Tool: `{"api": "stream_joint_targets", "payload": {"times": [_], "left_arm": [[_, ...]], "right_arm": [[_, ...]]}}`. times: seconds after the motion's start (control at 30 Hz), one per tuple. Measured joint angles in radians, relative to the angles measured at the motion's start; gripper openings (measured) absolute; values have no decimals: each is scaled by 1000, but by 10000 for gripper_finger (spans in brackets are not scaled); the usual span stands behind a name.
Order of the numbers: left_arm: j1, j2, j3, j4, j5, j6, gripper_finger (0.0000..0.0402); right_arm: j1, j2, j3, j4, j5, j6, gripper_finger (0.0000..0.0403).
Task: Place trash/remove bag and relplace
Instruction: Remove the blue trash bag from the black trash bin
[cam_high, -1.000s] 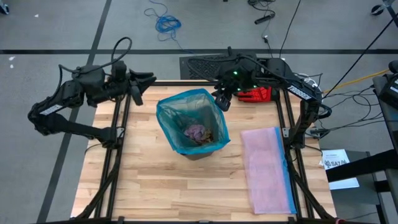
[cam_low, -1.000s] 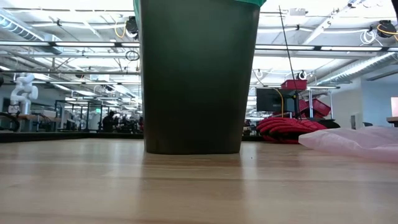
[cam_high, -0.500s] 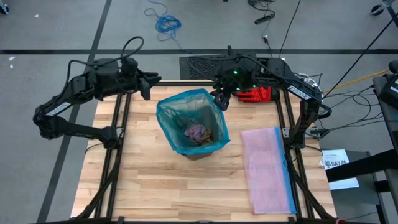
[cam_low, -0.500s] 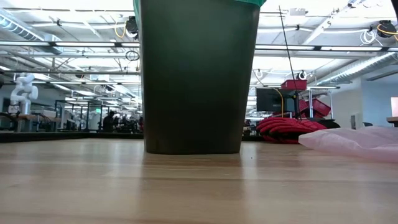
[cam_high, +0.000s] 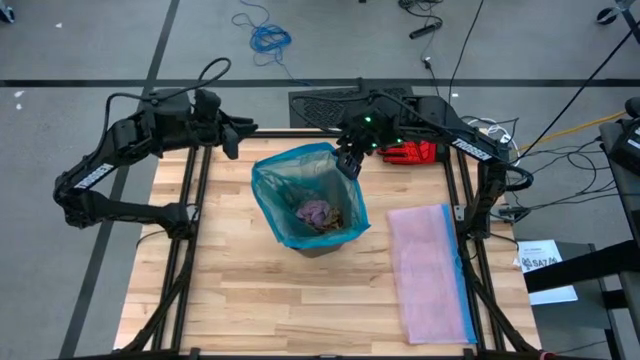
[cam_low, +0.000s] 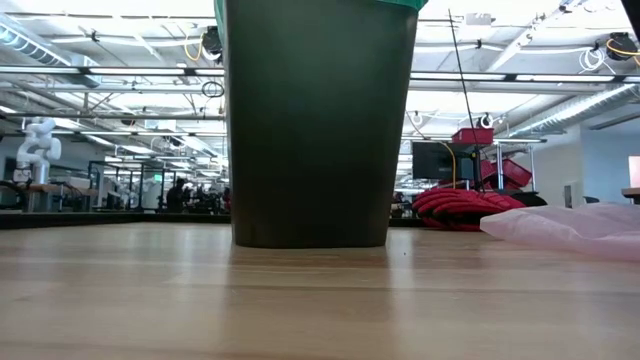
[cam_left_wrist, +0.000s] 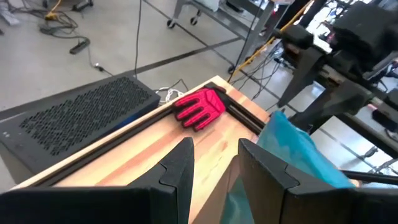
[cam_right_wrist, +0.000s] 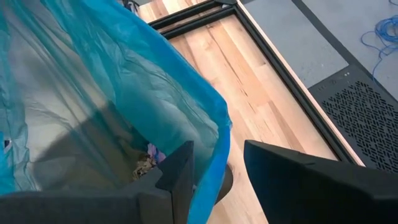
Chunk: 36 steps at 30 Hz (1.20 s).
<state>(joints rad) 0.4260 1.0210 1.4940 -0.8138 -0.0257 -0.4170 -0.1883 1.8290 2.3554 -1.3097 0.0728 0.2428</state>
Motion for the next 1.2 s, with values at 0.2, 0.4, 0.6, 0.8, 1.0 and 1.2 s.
{"api": "stream_joint_targets", "payload": {"times": [0.2, 0.4, 0.6, 0.8, 1.0, 1.2], "left_arm": [[7, 0, 0, 0, 0, 1, 121], [7, 21, 0, -23, 0, 4, 121], [7, 52, 0, -38, 0, 9, 121], [7, 72, 1, -37, 0, 14, 121], [7, 73, 2, -33, 4, 31, 121], [7, 74, 2, -33, 4, 31, 121]], "right_arm": [[0, 0, 0, 2, -8, -2, 135], [0, 5, 1, 2, -22, -4, 135], [-2, 5, 1, -39, -19, 16, 135], [-9, 19, 1, -43, -12, 37, 122], [-11, 23, 1, -17, -16, 6, 18], [-10, 23, 1, 30, -23, 0, 1]]}}
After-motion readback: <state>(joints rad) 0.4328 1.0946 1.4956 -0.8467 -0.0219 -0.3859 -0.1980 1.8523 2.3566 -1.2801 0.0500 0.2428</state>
